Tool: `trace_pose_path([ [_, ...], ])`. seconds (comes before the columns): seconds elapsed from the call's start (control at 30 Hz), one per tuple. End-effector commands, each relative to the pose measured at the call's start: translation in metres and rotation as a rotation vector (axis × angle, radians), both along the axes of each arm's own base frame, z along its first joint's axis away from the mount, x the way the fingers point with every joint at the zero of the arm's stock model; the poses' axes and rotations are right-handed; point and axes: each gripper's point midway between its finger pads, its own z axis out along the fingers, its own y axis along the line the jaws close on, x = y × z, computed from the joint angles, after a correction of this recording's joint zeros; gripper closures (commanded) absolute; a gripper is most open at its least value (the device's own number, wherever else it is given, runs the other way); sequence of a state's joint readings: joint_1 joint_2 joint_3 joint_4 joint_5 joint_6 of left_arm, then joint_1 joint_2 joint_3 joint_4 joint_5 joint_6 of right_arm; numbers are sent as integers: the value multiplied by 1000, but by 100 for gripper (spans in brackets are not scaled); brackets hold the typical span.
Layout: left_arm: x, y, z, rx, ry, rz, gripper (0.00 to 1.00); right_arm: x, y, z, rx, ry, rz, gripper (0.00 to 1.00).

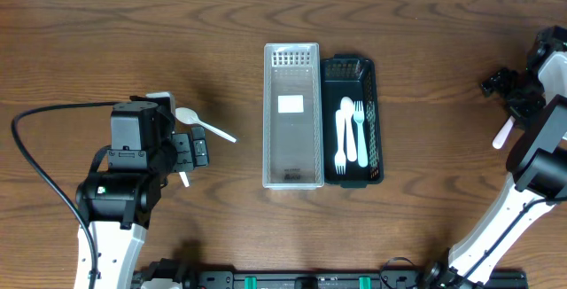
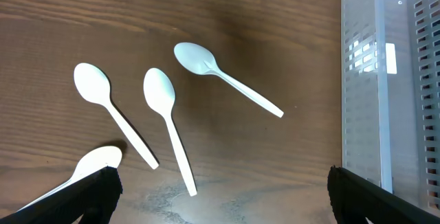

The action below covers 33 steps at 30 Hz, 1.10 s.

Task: Pack container
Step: 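Move the right gripper to the far-right white fork and grasp it, then carry the fork into the black basket and release it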

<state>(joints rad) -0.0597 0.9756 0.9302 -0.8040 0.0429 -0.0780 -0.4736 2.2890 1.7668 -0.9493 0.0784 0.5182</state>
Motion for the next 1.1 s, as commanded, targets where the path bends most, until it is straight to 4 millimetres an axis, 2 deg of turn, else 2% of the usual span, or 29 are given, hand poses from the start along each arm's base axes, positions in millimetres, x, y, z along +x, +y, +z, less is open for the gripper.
trace_pose_path([
  [0.0, 3, 1, 6, 4, -15, -1, 2, -19, 3, -20, 13, 58, 2, 9],
  [0.17, 3, 1, 6, 4, -15, -1, 2, -34, 11, -39, 31, 93, 2, 21],
  [0.33, 3, 1, 6, 4, -15, -1, 2, -39, 17, -43, 40, 110, 10, 32],
  [0.4, 3, 1, 6, 4, -15, -1, 2, -38, 19, -43, 41, 110, 16, 47],
  [0.47, 3, 1, 6, 3, -15, -1, 2, -36, 24, -44, 52, 107, 33, 66],
  [0.5, 3, 1, 6, 4, -15, -1, 2, -35, 26, -44, 57, 105, 38, 70],
  [0.77, 3, 1, 6, 4, -15, -1, 2, -26, 43, -44, 59, 103, 83, 75],
  [1.0, 3, 1, 6, 4, -15, -1, 2, -12, 76, -44, 82, 91, 156, 81],
  [1.07, 3, 1, 6, 4, -15, -1, 2, -6, 88, -42, 84, 85, 190, 86],
])
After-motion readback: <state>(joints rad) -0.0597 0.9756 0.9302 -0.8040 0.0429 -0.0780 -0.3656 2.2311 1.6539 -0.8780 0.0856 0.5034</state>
